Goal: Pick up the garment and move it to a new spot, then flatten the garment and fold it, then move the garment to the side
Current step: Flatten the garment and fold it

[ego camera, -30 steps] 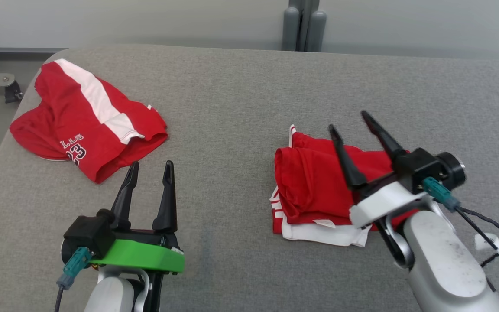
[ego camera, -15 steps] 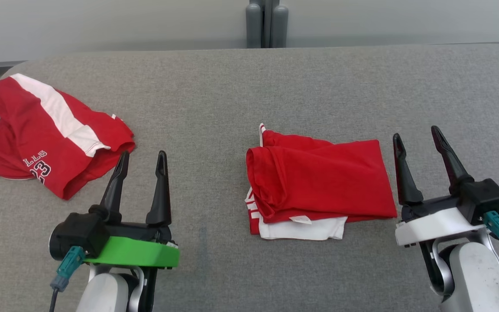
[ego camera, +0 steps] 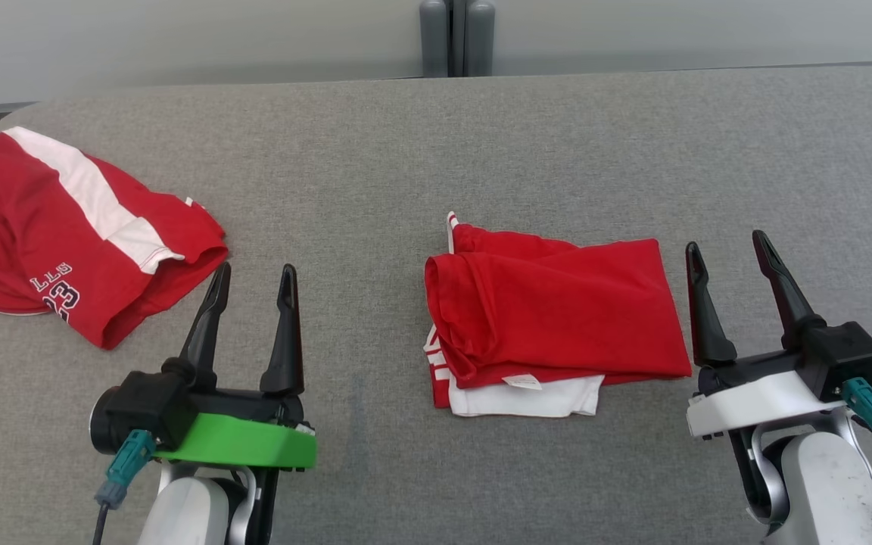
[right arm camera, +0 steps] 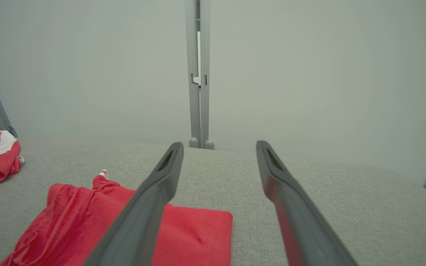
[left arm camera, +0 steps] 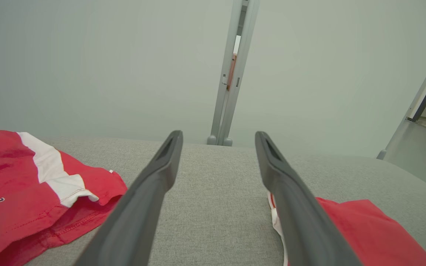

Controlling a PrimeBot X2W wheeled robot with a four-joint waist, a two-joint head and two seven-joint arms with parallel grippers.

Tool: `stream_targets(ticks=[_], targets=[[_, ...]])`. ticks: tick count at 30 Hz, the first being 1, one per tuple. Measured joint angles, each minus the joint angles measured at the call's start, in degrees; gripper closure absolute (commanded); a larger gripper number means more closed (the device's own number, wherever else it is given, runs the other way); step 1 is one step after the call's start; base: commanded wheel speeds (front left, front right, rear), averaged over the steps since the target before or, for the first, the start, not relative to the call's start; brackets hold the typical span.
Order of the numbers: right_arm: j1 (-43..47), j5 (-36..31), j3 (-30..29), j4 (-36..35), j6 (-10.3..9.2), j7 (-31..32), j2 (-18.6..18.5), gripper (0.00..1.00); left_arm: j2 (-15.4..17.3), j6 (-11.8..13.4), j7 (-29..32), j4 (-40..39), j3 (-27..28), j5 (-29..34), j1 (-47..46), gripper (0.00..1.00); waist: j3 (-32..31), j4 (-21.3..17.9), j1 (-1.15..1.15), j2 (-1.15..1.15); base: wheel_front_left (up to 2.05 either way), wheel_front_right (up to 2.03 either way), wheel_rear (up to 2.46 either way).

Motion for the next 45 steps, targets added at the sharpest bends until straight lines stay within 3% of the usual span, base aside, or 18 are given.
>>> stream_targets(ticks=[4, 5, 6, 12, 19, 28, 35, 40, 45], targets=[[-0.03, -0.49, 0.6, 0.35, 0.0, 0.0, 0.07, 0.0, 0.0, -0.23, 0.0, 0.1, -0.53, -0.35, -0.01, 0.0, 0.27, 0.95, 0.0, 0.0, 0.0, 0.0, 0.0], [-0.07, -0.42, 1.08, 0.74, 0.0, 0.0, 0.08, 0.73, 0.0, -0.23, 0.01, 0.11, -0.66, -0.36, -0.01, 0.0, 0.37, 1.17, 0.0, 0.0, 0.0, 0.0, 0.0], [-0.09, -0.18, 1.7, 1.27, 0.0, 0.0, 0.09, 1.0, 0.0, -0.26, 0.0, 0.18, -0.82, -0.41, -0.03, 0.0, 0.52, 1.5, 0.0, 0.0, 0.0, 0.0, 0.0], [-1.19, 1.11, 7.2, 4.39, 0.0, 0.0, -0.58, 1.0, 0.0, -0.42, 0.01, 0.29, -1.07, -0.58, -1.06, 0.0, 1.92, 3.82, 0.0, 0.0, 0.0, 0.0, 0.0], [-5.71, 1.91, 14.77, 15.97, 0.0, 0.0, -2.07, 1.0, 0.01, -0.47, 0.01, 0.3, -1.87, -1.13, -1.99, 0.0, 3.86, 7.56, 0.0, 0.0, 0.0, 0.0, 0.0], [-11.61, 3.19, 19.41, 25.66, 0.0, -0.01, -1.54, 1.0, 0.02, -0.14, 0.01, 0.21, -2.22, -1.97, -2.9, 0.0, 5.76, 12.95, 0.0, 0.0, 0.0, 0.0, 0.0], [-13.67, 4.44, 20.61, 33.2, 0.0, -0.2, -1.37, 1.0, 0.01, 0.03, 0.01, 0.41, -1.57, -2.02, -2.77, 0.0, 5.91, 15.04, 0.0, 0.0, 0.0, 0.0, 0.0], [-14.12, 7.31, 22.47, 32.48, 0.0, -0.16, -1.34, 1.0, 0.01, 0.11, 0.01, 0.37, -1.53, -2.1, -2.66, 0.0, 5.44, 14.08, 0.0, 0.0, 0.0, 0.0, 0.0], [-13.52, 9.15, 21.32, 24.23, 0.01, -0.1, -2.54, 1.0, 0.01, 0.1, 0.01, 0.07, -0.99, -1.97, -2.63, 0.0, 4.75, 11.83, 0.0, 0.0, 0.0, 0.0, 0.0]])
